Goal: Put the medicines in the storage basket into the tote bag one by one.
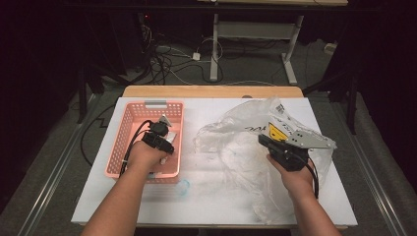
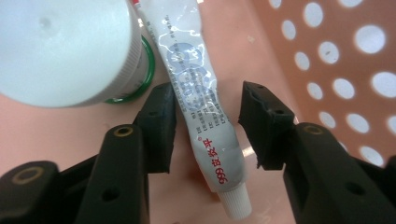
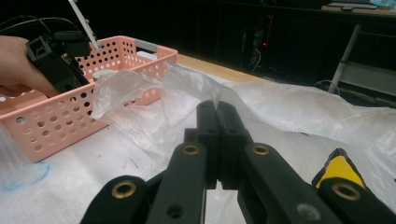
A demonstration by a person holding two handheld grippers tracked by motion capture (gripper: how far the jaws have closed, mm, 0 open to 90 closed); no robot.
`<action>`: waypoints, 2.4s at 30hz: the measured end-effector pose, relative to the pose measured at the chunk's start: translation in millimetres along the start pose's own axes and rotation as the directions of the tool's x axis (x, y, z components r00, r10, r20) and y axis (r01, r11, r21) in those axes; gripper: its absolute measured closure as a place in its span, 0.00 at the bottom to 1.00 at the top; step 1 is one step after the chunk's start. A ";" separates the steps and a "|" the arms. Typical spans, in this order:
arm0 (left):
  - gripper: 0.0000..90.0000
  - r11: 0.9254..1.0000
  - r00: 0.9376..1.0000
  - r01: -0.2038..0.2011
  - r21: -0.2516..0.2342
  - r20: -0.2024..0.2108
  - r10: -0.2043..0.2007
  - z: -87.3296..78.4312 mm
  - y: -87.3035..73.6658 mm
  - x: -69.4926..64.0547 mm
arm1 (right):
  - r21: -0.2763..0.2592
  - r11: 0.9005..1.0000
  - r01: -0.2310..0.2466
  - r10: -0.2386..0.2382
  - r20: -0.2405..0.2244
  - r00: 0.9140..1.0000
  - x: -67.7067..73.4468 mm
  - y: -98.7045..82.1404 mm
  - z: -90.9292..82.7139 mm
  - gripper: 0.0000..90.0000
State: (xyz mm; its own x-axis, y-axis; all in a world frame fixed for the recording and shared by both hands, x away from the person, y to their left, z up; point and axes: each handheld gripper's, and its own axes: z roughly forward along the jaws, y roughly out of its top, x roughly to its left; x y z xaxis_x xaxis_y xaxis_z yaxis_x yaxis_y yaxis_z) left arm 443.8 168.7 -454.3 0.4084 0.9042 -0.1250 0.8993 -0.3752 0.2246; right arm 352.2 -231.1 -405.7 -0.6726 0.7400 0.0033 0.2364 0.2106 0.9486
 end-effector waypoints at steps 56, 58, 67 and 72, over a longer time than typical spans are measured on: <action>0.76 0.989 0.999 -0.027 -0.145 0.030 0.032 -42.7 -26.2 4.0 | -0.030 1.000 -0.005 0.005 -0.002 1.000 -1.7 3.6 -7.5 1.00; 0.76 0.987 0.999 -0.019 -0.157 0.039 0.025 -46.0 -28.4 5.1 | -0.029 1.000 -0.004 0.004 -0.004 1.000 -2.1 3.4 -7.5 1.00; 0.76 0.972 0.998 -0.026 -0.233 0.055 0.040 -51.6 -43.2 4.4 | -0.031 1.000 -0.004 0.004 -0.003 1.000 -2.1 3.6 -8.0 1.00; 0.76 0.960 0.995 -0.023 -0.278 0.083 0.048 -53.2 -51.0 2.9 | -0.029 1.000 -0.003 0.003 -0.002 1.000 -1.8 3.4 -7.4 1.00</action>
State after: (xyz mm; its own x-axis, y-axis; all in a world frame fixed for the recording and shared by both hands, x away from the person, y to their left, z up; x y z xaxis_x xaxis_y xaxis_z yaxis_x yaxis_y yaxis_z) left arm 390.8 201.4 -414.7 0.4630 0.8649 -0.1940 0.8106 -0.3246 0.4874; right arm 349.0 -236.4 -400.1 -0.6736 0.7391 0.0067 0.2178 0.1898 0.9574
